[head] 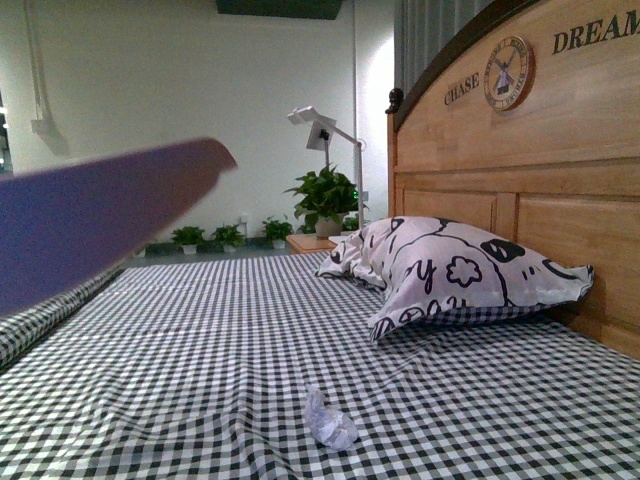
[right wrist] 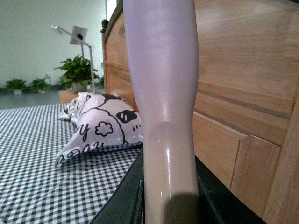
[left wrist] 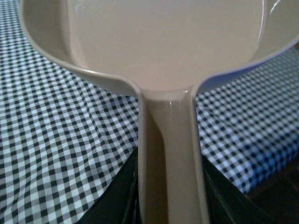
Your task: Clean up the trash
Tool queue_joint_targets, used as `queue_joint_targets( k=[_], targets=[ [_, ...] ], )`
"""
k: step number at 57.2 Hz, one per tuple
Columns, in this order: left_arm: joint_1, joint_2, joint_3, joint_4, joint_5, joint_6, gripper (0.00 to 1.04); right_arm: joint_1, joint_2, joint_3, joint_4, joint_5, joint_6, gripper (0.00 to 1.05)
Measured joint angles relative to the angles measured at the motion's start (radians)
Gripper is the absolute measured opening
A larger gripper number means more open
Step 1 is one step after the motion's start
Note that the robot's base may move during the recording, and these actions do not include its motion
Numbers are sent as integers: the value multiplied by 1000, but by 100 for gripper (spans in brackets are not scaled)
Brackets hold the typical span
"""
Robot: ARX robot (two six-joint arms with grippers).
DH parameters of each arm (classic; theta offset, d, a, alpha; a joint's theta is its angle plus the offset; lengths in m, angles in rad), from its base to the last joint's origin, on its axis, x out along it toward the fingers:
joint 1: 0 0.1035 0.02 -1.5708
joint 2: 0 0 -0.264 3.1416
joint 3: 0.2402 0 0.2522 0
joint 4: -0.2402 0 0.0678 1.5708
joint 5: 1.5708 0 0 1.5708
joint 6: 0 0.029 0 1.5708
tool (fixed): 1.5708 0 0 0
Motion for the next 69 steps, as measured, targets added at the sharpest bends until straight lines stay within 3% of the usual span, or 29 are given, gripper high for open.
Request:
queue_joint_targets(
  k=[11,29,69],
  targets=[
    [-22,235,74,-13,-58,330,28,0,0,0,0,0,0,20],
    [-94,448,85,42,-100,668,28,0,0,0,0,0,0,20],
    [-177,769,150,154,-89,705,28,0,0,0,0,0,0,20]
  ],
)
